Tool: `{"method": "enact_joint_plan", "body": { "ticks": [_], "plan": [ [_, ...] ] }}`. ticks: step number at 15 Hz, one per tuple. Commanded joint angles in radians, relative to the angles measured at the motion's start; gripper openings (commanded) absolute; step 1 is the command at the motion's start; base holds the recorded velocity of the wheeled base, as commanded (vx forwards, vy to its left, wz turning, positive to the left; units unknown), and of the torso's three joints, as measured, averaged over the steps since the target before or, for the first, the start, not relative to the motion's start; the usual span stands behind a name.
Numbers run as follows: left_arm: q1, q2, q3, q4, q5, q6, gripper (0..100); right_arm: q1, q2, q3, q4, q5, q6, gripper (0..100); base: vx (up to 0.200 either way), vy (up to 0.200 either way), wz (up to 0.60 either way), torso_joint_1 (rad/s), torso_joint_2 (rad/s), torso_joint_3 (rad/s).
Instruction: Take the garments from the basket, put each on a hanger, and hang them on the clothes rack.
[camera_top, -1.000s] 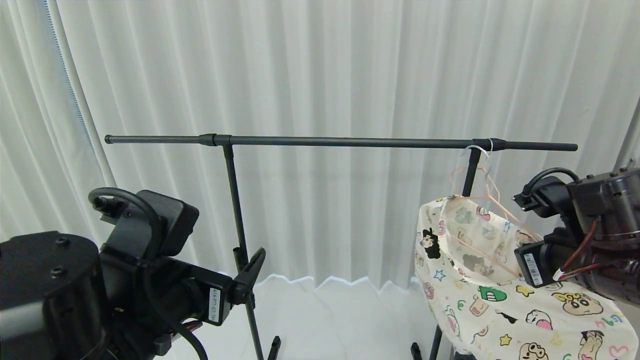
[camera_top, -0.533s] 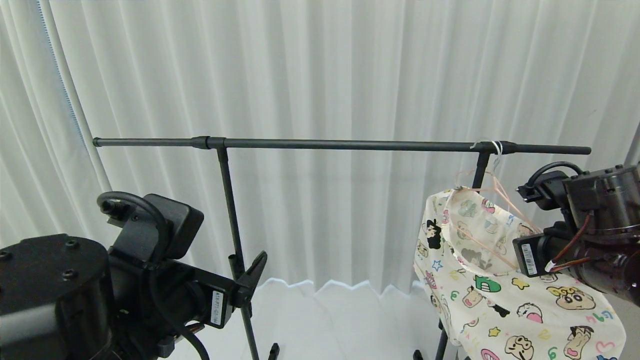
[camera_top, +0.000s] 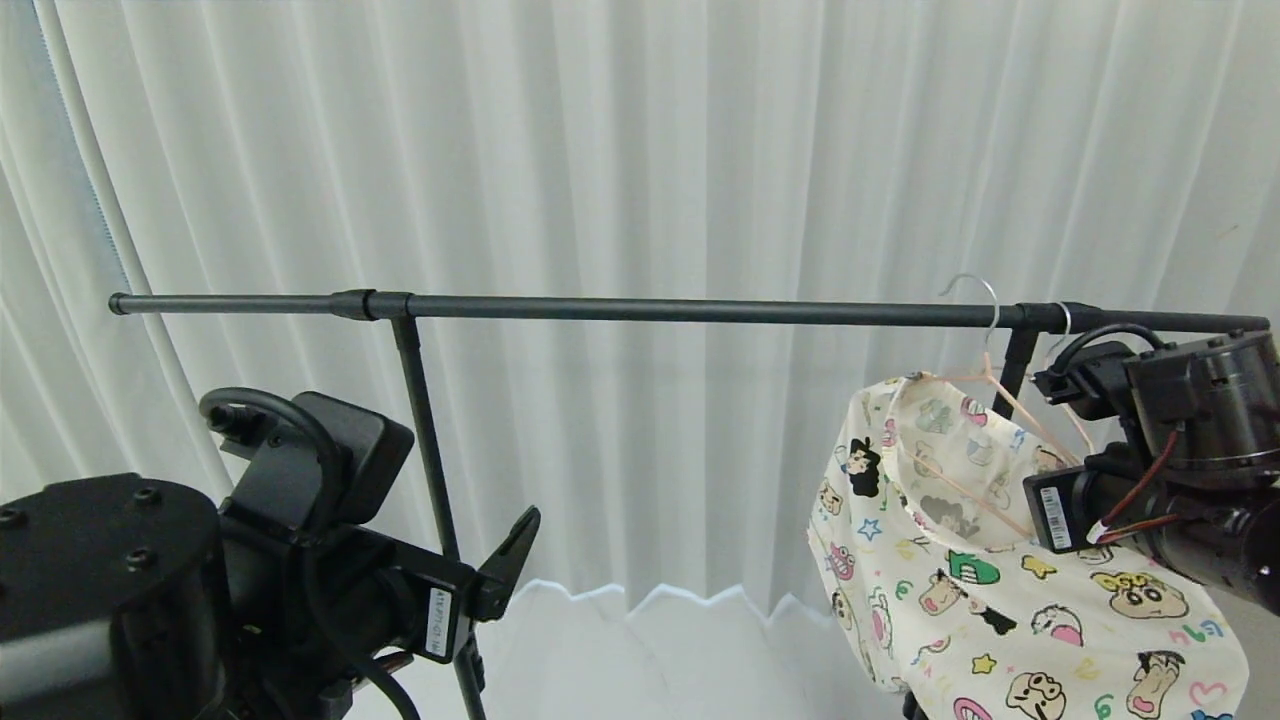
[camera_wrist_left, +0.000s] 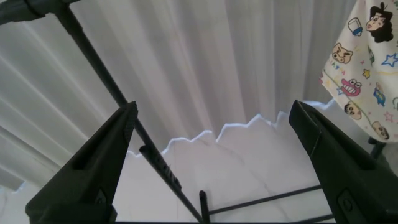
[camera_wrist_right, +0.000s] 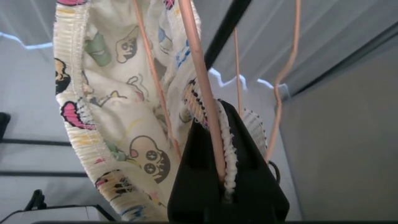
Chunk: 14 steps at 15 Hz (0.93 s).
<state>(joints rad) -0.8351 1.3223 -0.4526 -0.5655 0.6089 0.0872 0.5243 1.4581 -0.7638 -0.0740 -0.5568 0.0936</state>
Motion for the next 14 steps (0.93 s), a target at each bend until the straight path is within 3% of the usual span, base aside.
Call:
{"method": "enact_joint_plan", "body": {
  "ticks": [1,3,14],
  "plan": [
    [-0.004,0.001,0.000,-0.001,0.000,0.000,100,0.000,0.002,0.000,-0.001,0.000,0.000,0,0.200,0.000,0.00,0.002,0.00,0.002],
    [-0.004,0.001,0.000,-0.001,0.000,-0.001,100,0.000,0.004,0.000,0.000,0.000,0.000,0,0.200,0.000,0.00,0.002,0.00,0.002],
    [-0.048,-0.005,0.009,-0.002,0.002,-0.001,100,-0.036,0.189,-0.057,-0.072,0.003,0.008,0,0.000,0.000,0.00,0.000,0.00,0.000]
  ]
}}
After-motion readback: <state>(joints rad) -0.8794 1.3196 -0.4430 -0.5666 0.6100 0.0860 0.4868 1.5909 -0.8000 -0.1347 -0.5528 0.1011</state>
